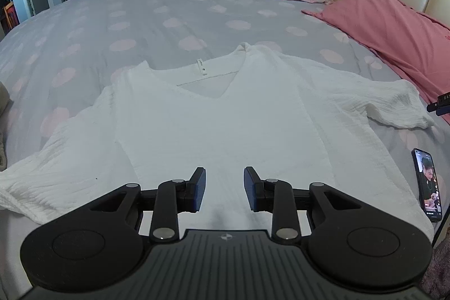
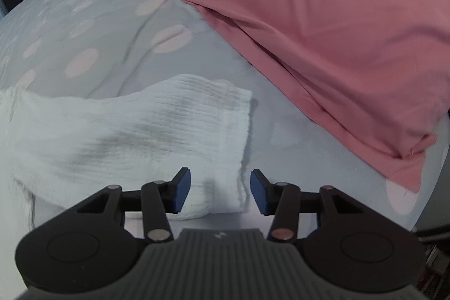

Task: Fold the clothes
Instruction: 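Grasp the shirt sleeve cuff with the right tool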

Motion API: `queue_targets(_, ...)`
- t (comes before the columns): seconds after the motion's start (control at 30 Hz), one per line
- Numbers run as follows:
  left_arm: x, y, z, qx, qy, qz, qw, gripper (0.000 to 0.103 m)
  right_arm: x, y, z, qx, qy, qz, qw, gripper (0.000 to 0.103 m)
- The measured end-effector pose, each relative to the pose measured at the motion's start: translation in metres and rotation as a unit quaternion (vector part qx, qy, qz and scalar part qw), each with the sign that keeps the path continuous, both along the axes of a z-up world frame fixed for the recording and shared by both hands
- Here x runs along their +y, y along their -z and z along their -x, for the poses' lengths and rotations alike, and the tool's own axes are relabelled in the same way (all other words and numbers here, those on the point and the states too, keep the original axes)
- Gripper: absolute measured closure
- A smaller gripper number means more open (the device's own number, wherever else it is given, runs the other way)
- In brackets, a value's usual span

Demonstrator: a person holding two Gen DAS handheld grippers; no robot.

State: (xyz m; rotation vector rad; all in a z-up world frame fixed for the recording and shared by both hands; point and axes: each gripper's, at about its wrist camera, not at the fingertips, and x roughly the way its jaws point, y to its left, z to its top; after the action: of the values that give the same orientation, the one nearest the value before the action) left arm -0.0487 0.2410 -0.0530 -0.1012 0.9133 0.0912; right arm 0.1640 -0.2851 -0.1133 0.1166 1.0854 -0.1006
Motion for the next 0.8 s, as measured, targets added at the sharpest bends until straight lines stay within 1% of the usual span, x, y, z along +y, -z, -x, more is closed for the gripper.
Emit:
queue_targets(0.07,-0.002,0.003,-0.004,0.002,0.004,0.003,1.0000,0.070,-0.006,0.008,-0.003,0.013,0.019,-0.009,1.000,0.053)
queue_targets(0.13,-0.003,0.006,-0.007,0.001,0.010,0.005,0.9999,0.067,-0.009,0.018,-0.006,0.026,0.032,-0.027,0.999,0.053)
queue_targets(0.23,-0.008,0.008,-0.011,0.002,0.018,0.002,0.9998,0.066,-0.008,0.031,-0.009,0.034,0.044,-0.051,0.997,0.054)
queue_targets(0.27,-0.009,0.010,-0.012,0.004,0.021,0.000,0.9998,0.066,-0.006,0.031,-0.009,0.033,0.044,-0.053,0.997,0.056)
queue_targets(0.33,-0.011,0.012,-0.014,0.007,0.026,-0.004,0.9996,0.066,0.002,0.031,-0.011,0.029,0.039,-0.054,0.997,0.079)
queue_targets(0.37,-0.012,0.013,-0.014,0.009,0.027,-0.006,0.9996,0.066,0.006,0.030,-0.012,0.027,0.037,-0.054,0.997,0.088)
queue_targets(0.4,-0.013,0.014,-0.014,0.011,0.029,-0.007,0.9995,0.066,0.009,0.030,-0.013,0.025,0.035,-0.055,0.998,0.088)
queue_targets(0.47,-0.014,0.014,-0.014,0.011,0.030,-0.008,0.9995,0.066,0.019,0.020,-0.014,0.013,0.036,-0.054,0.998,0.089)
queue_targets(0.6,-0.014,0.011,-0.012,0.008,0.025,-0.006,0.9996,0.066,0.047,-0.008,-0.016,-0.028,0.016,-0.057,0.998,0.089)
queue_targets(0.7,-0.015,0.010,-0.012,0.009,0.019,-0.006,0.9998,0.066,0.080,-0.033,-0.017,-0.059,-0.023,-0.066,0.996,0.089)
queue_targets(0.8,-0.013,0.008,-0.009,0.008,0.014,-0.006,0.9999,0.066,0.121,-0.056,-0.014,-0.083,-0.080,-0.069,0.991,0.089)
